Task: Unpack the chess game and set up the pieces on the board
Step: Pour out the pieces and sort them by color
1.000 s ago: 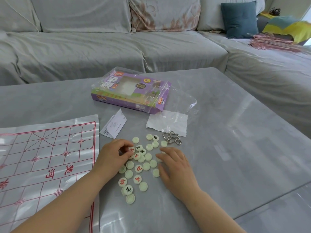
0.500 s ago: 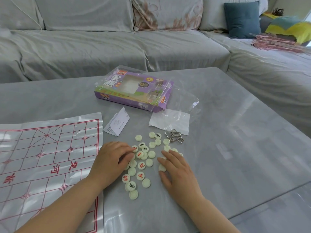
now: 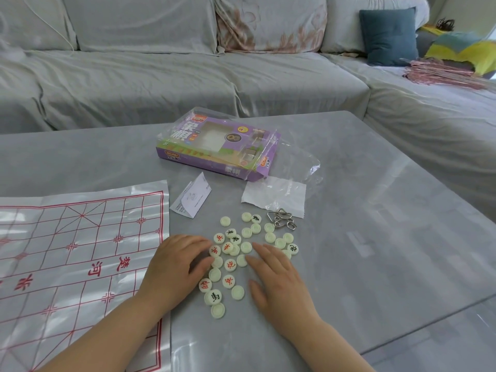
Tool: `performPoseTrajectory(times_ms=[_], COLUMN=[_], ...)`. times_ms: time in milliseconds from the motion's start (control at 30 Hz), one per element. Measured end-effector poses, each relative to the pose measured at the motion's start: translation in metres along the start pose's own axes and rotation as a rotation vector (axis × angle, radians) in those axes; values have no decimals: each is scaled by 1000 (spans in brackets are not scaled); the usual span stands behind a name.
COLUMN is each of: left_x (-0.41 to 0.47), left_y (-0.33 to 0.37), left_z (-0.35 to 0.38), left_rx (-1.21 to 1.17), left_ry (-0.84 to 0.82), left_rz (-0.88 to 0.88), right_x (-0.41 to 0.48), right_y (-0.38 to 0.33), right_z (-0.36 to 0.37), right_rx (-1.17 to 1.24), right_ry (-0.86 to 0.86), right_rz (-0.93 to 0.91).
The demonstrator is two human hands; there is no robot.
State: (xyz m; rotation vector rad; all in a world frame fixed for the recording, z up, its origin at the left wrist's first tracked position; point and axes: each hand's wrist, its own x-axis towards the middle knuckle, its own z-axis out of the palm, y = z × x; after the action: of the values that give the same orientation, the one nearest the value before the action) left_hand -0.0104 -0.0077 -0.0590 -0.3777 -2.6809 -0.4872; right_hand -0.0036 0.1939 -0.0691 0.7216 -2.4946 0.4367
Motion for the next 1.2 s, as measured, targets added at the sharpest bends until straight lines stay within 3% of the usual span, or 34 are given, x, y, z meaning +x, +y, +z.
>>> performPoseTrajectory(times_ms=[100,200,433,600,700,800,867,933,1033,1200], left_x=[0,0,6,9,11,11,15,21,25,24], left_y=[0,-3,-5,-3,2,1,5,11,11,12], left_z=[4,3,-3,-4,-7,-6,-6,-10,-8,-8], left_rx=[11,15,16,-103,-115,-111,-148,-141,-64,-24], left_ry=[-15,-26,-92,-88,-92,-81,-94,-214,-320,-146], left_rz=[15,17,-27,-62,-4,42,-35,-151,-170,-23], right_x=[5,11,22,36,37,33,32,30,29,27], right_y=[-17,-17,1,-13,-15,-8,-3,2,6,4], right_z=[5,6,7,8,10,11,11,12,13,14], right_rx=[3,-46,91,5,-13,-40,-57,-47,-1,75], right_ry=[-103,-192,-19,-236,-265,-217,-164,-97,-17,41], right_rz=[-124,-101,-51,-50,-27,-6,2,-5,9,12])
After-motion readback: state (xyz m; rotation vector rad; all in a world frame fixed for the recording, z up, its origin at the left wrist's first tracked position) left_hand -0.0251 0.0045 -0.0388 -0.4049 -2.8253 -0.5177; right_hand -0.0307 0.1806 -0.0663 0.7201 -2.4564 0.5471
